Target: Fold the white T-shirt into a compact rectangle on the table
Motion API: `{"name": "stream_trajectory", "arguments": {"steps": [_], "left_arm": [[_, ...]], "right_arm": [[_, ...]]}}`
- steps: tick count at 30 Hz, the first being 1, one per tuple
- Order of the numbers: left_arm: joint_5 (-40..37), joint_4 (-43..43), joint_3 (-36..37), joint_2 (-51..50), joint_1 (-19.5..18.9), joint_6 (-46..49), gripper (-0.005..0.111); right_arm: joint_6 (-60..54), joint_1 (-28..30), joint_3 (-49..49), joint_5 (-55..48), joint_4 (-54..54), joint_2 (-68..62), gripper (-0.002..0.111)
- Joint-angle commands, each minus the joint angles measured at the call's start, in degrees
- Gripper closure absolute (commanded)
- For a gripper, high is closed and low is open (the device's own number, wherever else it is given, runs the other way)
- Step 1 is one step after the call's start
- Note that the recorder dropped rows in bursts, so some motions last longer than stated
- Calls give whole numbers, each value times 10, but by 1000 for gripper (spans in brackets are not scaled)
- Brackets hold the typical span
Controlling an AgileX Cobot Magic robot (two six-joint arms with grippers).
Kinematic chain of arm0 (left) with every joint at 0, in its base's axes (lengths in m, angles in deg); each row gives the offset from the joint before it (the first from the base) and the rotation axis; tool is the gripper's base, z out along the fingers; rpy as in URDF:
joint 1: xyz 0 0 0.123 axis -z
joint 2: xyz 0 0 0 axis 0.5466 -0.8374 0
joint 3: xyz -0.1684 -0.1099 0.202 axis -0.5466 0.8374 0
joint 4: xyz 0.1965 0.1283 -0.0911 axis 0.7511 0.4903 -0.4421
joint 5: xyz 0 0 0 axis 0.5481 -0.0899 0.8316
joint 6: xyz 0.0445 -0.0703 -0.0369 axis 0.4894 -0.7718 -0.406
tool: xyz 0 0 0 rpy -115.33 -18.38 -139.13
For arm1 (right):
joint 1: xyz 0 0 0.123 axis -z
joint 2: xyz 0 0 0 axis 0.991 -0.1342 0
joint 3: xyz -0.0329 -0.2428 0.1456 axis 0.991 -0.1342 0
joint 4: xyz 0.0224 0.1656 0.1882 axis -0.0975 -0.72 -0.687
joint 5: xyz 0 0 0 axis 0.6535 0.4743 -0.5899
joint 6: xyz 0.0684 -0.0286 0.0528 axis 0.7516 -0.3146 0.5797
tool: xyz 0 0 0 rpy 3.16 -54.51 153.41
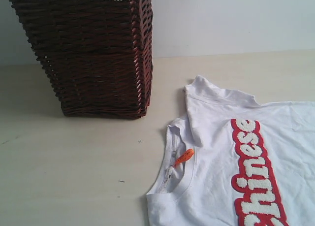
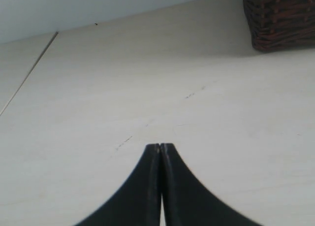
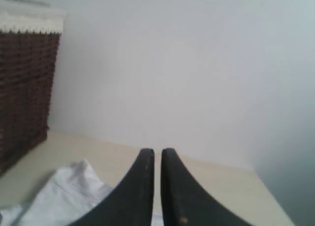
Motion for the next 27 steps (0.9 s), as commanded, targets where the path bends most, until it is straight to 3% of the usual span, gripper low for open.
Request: {"name": "stream_trajectory", "arguments": {"steps": [1,2,5,11,17,27], "left_arm": [[2,-5,-2,-1,-1,-3,107],[2,-5,-2,-1,-1,-3,107],[2,-5,-2,-1,-1,-3,107],[2,-4,-2,0,-1,-3,107],[2,-4,-2,0,-1,-3,107],[2,-4,-2,0,-1,-3,107]], "right_arm": [[286,4,-1,-85,174,11,100],[365,5,-9,-99,228,11,100],[430,5,-39,-92,299,11,100],[360,5,-102,-66,292,11,100],[360,5,-206,8,288,11,100],[361,5,-206,40,284,11,100]]}}
